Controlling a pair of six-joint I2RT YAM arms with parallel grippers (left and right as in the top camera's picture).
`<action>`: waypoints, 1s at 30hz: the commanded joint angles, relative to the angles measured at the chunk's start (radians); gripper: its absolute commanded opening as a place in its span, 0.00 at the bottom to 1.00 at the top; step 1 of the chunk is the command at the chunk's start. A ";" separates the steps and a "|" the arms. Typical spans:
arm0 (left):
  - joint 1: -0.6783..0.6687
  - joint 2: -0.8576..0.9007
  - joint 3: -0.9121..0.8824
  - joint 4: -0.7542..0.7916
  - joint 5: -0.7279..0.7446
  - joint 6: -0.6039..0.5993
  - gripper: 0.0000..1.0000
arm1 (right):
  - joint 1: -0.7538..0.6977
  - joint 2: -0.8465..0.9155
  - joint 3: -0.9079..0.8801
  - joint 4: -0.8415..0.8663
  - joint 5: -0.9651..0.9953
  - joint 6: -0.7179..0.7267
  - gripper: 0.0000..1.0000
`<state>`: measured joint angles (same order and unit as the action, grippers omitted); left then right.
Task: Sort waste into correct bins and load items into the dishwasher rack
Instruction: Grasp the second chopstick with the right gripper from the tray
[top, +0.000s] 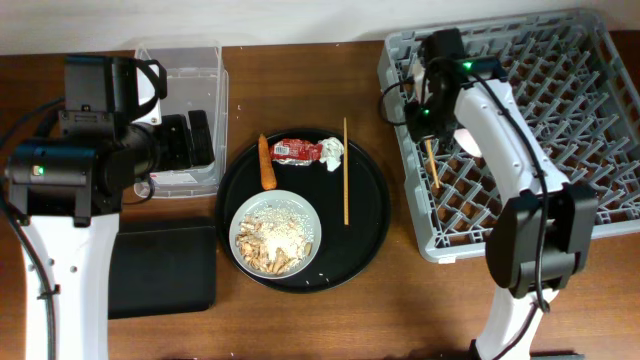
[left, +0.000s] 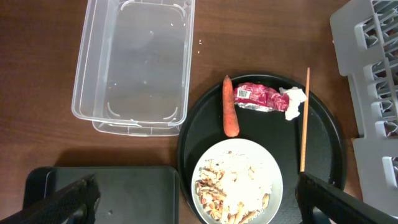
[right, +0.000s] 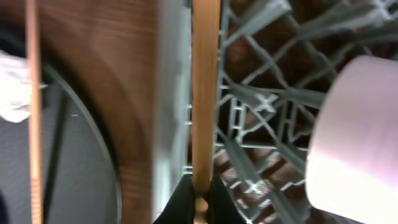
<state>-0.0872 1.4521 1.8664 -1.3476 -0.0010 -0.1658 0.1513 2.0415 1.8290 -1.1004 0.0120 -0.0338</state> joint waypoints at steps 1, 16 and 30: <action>0.005 0.002 0.008 -0.001 -0.006 -0.005 0.99 | 0.013 -0.034 0.016 -0.019 -0.027 0.024 0.33; 0.005 0.002 0.008 0.000 -0.007 -0.005 1.00 | 0.365 0.179 -0.075 0.095 0.049 0.436 0.47; 0.005 0.002 0.008 -0.001 -0.007 -0.005 1.00 | 0.350 0.150 0.012 -0.021 0.048 0.401 0.04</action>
<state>-0.0872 1.4521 1.8664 -1.3476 -0.0010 -0.1658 0.5007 2.2658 1.7824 -1.0985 0.0372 0.3836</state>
